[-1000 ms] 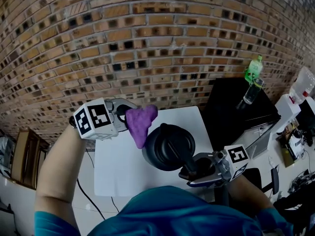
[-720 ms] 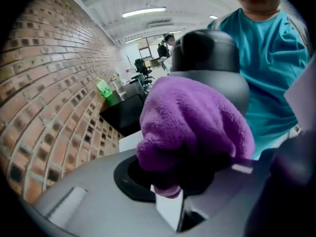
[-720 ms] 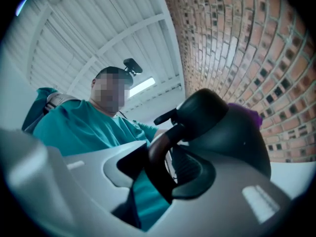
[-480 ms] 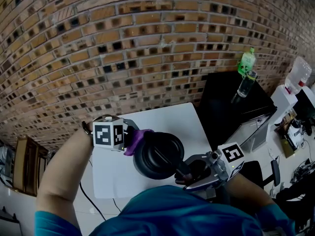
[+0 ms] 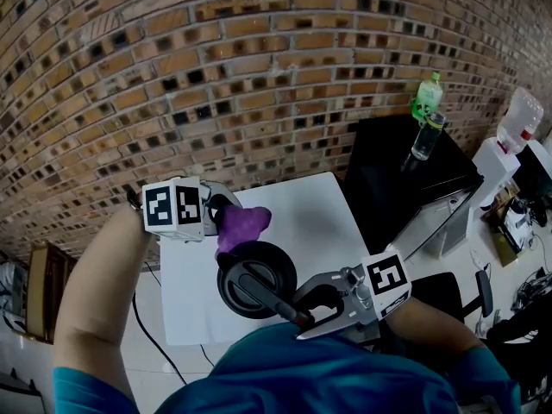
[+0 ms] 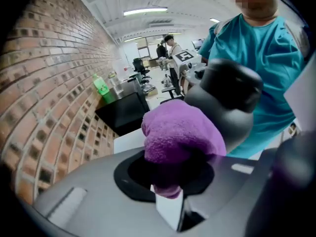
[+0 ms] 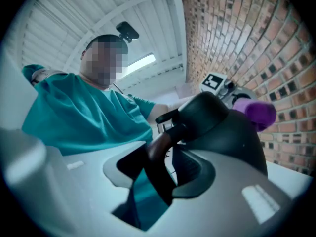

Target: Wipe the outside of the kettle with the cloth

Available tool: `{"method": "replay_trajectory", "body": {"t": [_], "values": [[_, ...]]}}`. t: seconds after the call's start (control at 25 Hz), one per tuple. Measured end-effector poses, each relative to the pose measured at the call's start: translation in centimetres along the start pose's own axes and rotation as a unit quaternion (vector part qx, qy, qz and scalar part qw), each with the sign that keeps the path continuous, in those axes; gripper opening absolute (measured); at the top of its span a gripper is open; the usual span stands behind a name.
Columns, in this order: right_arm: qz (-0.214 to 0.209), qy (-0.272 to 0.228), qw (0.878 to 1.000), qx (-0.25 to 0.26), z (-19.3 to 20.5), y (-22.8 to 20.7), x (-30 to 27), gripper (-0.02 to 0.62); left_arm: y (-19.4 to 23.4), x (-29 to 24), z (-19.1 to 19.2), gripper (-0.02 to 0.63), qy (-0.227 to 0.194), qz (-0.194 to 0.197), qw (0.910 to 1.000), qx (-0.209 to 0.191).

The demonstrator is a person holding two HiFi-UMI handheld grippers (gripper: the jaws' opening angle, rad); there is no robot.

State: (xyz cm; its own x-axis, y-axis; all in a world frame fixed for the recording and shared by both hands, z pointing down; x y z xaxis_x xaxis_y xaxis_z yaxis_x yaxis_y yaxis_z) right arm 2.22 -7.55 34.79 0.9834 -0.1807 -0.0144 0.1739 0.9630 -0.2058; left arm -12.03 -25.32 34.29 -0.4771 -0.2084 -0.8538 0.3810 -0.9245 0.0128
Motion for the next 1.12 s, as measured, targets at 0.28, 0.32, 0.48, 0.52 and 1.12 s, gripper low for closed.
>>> {"method": "replay_trajectory", "body": {"t": [0.28,0.32,0.48,0.52,1.12], "values": [[-0.039,0.016,0.999,-0.01,2.1,0.6,-1.9,0.164,-2.3,-4.6,-2.1,0.074,0.106,0.139,0.9832,-0.053],[-0.042,0.012,0.999,-0.017,2.3,0.6,-1.9,0.166,-2.5,-5.2,-2.1,0.074,0.118,0.149,0.9799,-0.06],[-0.046,-0.017,0.998,-0.038,2.0,0.6,-1.3,0.167,-2.7,-7.4,-1.0,0.074,0.133,0.175,0.974,-0.056],[-0.045,-0.029,0.998,-0.044,1.6,0.5,-1.0,0.167,-2.7,-7.8,-0.4,0.074,0.128,0.175,0.9751,-0.047],[0.146,-0.235,0.961,-0.017,-10.0,-6.7,6.6,0.163,-1.5,-6.5,7.2,0.072,-0.306,-0.193,0.8907,0.275]]}}
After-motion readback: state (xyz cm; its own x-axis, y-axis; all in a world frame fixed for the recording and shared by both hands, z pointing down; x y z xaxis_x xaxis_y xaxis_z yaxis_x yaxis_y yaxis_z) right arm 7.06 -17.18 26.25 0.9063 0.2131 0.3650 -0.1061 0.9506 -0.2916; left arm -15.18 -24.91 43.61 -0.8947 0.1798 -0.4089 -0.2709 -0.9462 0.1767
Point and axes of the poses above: the fingertips, and each gripper's own axes: x backward along the fingers, y to its left, z out of its underside, the point moved 6 cm from there along x, backward along the fingers, and after that the axes turned 13 degrees about z, right-handed, at the moved point
